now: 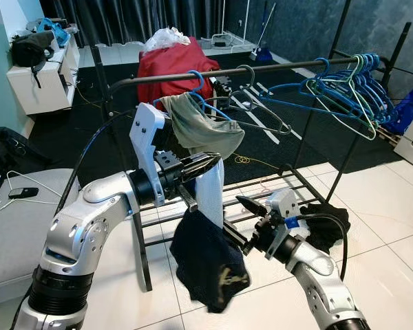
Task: Hang hanger
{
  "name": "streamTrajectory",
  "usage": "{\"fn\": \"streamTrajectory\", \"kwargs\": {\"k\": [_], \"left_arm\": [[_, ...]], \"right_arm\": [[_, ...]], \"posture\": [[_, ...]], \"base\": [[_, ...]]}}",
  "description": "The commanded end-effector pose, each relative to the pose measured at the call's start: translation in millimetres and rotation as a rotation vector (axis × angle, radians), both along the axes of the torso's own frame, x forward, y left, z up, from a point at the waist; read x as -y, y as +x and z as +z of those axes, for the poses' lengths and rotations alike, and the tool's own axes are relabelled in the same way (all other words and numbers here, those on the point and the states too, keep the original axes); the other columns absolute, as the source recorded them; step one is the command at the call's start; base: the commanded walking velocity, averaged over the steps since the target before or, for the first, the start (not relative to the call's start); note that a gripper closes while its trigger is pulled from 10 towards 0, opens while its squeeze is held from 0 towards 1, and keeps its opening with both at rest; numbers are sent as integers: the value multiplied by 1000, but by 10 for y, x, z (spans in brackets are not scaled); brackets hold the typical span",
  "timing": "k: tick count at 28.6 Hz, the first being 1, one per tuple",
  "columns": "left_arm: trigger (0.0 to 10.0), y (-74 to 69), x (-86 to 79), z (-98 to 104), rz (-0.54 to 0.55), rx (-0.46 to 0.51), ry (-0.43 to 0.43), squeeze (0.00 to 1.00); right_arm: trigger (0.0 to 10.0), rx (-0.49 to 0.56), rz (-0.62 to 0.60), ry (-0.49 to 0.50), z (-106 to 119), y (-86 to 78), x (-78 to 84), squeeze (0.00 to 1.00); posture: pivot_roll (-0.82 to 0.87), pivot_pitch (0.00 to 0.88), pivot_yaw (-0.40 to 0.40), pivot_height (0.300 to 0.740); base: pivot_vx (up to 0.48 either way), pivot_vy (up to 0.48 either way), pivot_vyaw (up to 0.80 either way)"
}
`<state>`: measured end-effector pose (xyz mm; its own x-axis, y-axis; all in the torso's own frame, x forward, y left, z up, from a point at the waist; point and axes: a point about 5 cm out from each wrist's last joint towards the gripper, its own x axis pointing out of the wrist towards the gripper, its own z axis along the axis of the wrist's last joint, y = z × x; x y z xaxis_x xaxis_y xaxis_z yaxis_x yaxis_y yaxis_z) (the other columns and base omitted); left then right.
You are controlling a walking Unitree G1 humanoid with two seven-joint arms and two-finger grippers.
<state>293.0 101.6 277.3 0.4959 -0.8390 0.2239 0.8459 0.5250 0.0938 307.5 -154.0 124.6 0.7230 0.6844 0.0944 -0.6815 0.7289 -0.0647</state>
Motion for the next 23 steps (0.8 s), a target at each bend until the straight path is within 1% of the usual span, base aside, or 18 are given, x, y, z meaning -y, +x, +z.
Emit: {"fn": "streamTrajectory", "kwargs": {"k": [1, 2, 5, 7, 9, 12, 13, 14, 16, 23], "left_arm": [[10000, -47, 29, 113, -37, 48, -26, 0], [10000, -54, 39, 134, -47, 52, -33, 0], [10000, -59, 46, 151, -52, 57, -38, 0], [10000, -62, 52, 163, -57, 60, -43, 0], [10000, -62, 55, 181, -55, 65, -52, 0], [10000, -66, 57, 212, -56, 68, -63, 0], [10000, -67, 56, 220, -58, 69, -65, 0], [10000, -67, 56, 220, -58, 69, -65, 0], [10000, -68, 46, 231, -56, 70, -67, 0], [10000, -70, 38, 230, -56, 70, -66, 0]], "right_arm": [[10000, -3, -5, -22, -22, 19, 40, 0], [10000, -7, -9, -33, -26, 39, 68, 0], [10000, -9, -12, -41, -22, 59, 87, 0], [10000, -21, -13, -65, -27, 82, 98, 0], [10000, -63, 3, -94, -93, 73, 74, 0], [9961, -102, 34, -92, -161, 48, 29, 0], [6745, -111, 44, -89, -179, 42, 15, 0], [6745, -111, 44, -89, -179, 42, 15, 0], [0, -127, 72, -77, -211, 29, -16, 0], [0, -132, 89, -69, -226, 15, -23, 0]], "posture": [[-91, 56, 10, 740], [-90, 53, 9, 740], [-90, 53, 9, 740], [-90, 46, 4, 740], [-89, 46, 3, 740], [-82, 45, 1, 740], [-82, 45, 1, 740], [-82, 45, 1, 740], [-81, 48, 1, 740], [-85, 55, 5, 740]], "base": [[0, 0, 0], [0, 0, 0], [0, 0, 0], [0, 0, 0], [0, 0, 0], [0, 0, 0], [0, 0, 0], [0, 0, 0], [0, 0, 0], [0, 0, 0]]}}
